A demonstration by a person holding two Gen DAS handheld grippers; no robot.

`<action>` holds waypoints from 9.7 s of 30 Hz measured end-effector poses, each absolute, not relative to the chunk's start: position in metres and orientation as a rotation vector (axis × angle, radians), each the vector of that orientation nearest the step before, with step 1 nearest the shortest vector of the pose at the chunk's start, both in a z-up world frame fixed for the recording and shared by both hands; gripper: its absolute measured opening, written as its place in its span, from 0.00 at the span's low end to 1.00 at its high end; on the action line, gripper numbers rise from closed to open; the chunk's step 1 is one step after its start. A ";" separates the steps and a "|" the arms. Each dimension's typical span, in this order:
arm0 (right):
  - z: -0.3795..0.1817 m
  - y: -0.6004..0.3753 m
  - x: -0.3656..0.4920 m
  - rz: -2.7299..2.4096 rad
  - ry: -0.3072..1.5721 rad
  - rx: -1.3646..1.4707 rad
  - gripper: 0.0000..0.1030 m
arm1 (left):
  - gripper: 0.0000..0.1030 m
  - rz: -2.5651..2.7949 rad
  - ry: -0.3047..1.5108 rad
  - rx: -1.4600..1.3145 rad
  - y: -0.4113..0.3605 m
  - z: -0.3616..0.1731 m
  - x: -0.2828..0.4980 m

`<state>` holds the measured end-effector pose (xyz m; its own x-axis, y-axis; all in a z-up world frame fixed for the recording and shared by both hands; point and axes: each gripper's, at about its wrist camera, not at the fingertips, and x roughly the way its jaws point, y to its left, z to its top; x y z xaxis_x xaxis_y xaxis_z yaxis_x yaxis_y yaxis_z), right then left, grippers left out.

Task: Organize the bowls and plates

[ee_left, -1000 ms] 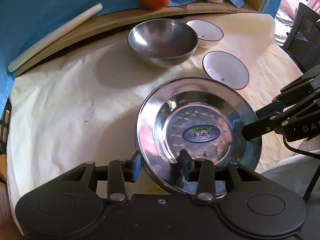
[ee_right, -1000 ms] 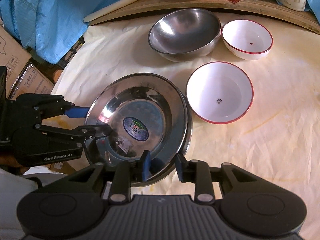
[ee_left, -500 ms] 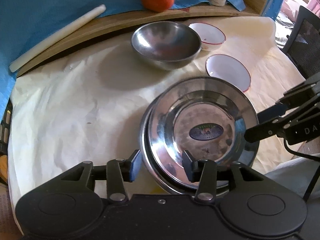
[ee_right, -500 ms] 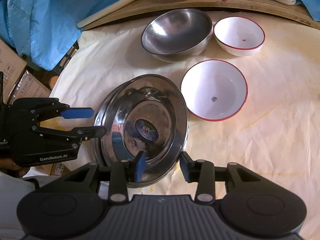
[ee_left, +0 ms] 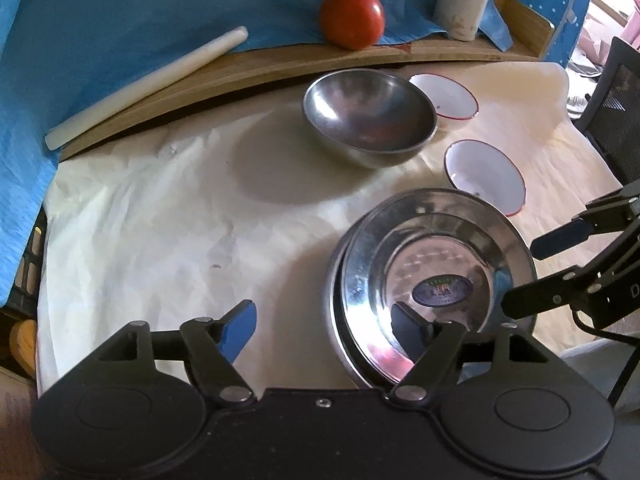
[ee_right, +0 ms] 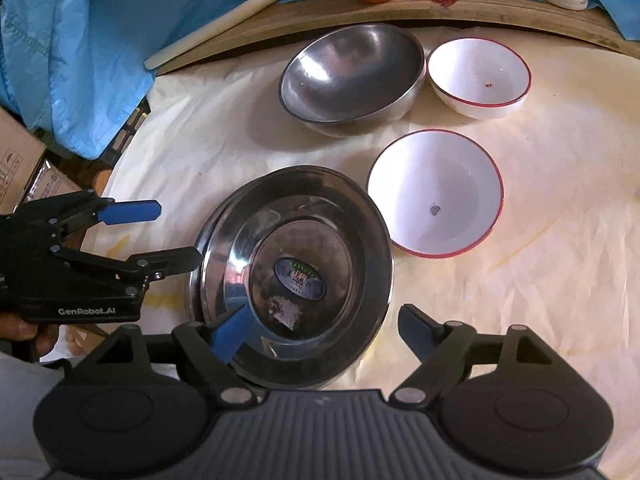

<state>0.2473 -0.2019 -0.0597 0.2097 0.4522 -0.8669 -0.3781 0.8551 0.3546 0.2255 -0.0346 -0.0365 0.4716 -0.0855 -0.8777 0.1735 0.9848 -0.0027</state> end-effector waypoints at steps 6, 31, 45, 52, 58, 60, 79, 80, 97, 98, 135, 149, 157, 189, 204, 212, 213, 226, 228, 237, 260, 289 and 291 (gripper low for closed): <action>-0.060 -0.201 0.249 0.541 1.228 0.097 0.92 | 0.78 -0.171 1.065 0.094 -0.027 -0.037 0.236; -0.051 -0.211 0.231 0.174 1.166 0.259 0.99 | 0.86 -0.259 1.066 0.053 0.006 -0.044 0.299; -0.041 -0.245 0.256 0.134 1.140 0.229 0.99 | 0.89 -0.271 1.034 -0.016 -0.023 -0.036 0.302; -0.046 -0.273 0.267 0.107 1.150 0.247 0.99 | 0.89 -0.346 1.039 -0.029 -0.065 -0.031 0.312; -0.054 -0.281 0.272 0.110 1.156 0.225 0.99 | 0.89 -0.387 1.056 -0.023 -0.096 -0.034 0.322; -0.057 -0.281 0.275 0.116 1.159 0.213 0.99 | 0.89 -0.396 1.065 -0.017 -0.104 -0.036 0.324; -0.069 -0.299 0.281 0.193 1.167 0.274 0.99 | 0.80 -0.371 1.114 0.009 -0.138 -0.033 0.332; -0.069 -0.299 0.281 0.197 1.167 0.276 0.99 | 0.79 -0.373 1.116 0.002 -0.138 -0.033 0.332; -0.075 -0.290 0.291 0.261 1.184 0.298 0.82 | 0.38 -0.316 1.214 -0.130 -0.130 -0.059 0.346; -0.075 -0.289 0.292 0.269 1.186 0.301 0.81 | 0.35 -0.317 1.217 -0.131 -0.130 -0.060 0.347; -0.072 -0.271 0.286 0.266 1.180 0.345 0.15 | 0.06 -0.408 1.241 -0.092 -0.140 -0.073 0.348; -0.049 -0.283 0.278 0.226 1.114 0.358 0.15 | 0.06 -0.446 1.155 -0.100 -0.145 -0.048 0.346; -0.031 -0.269 0.290 0.267 1.078 0.320 0.15 | 0.06 -0.395 1.083 -0.146 -0.128 -0.026 0.348; -0.012 -0.178 0.369 0.444 1.069 0.168 0.15 | 0.06 -0.139 1.008 -0.309 -0.034 -0.024 0.364; -0.026 -0.169 0.384 0.439 1.117 0.158 0.15 | 0.06 -0.114 1.053 -0.317 -0.031 -0.040 0.377; -0.034 -0.169 0.391 0.436 1.139 0.167 0.15 | 0.07 -0.108 1.075 -0.319 -0.030 -0.048 0.381; -0.035 -0.169 0.391 0.435 1.141 0.168 0.15 | 0.07 -0.107 1.078 -0.318 -0.031 -0.048 0.381; -0.041 -0.172 0.397 0.420 1.151 0.186 0.15 | 0.08 -0.106 1.096 -0.322 -0.035 -0.056 0.388; -0.041 -0.173 0.398 0.417 1.149 0.191 0.15 | 0.09 -0.105 1.098 -0.324 -0.036 -0.057 0.389; -0.043 -0.174 0.398 0.413 1.143 0.200 0.15 | 0.10 -0.098 1.088 -0.324 -0.033 -0.056 0.387; -0.034 -0.177 0.385 0.409 1.093 0.219 0.28 | 0.33 -0.103 1.070 -0.327 -0.042 -0.047 0.379; -0.012 -0.253 0.306 0.243 0.932 0.140 0.91 | 0.78 -0.161 1.028 -0.390 -0.082 -0.015 0.337; -0.013 -0.263 0.301 0.230 0.938 0.137 0.92 | 0.79 -0.180 1.042 -0.387 -0.093 -0.017 0.336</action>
<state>0.3015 -0.2632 -0.0132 0.5696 0.2543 -0.7816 -0.1360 0.9670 0.2155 0.3365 -0.0928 -0.0166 0.4979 -0.3250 -0.8040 -0.0368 0.9184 -0.3940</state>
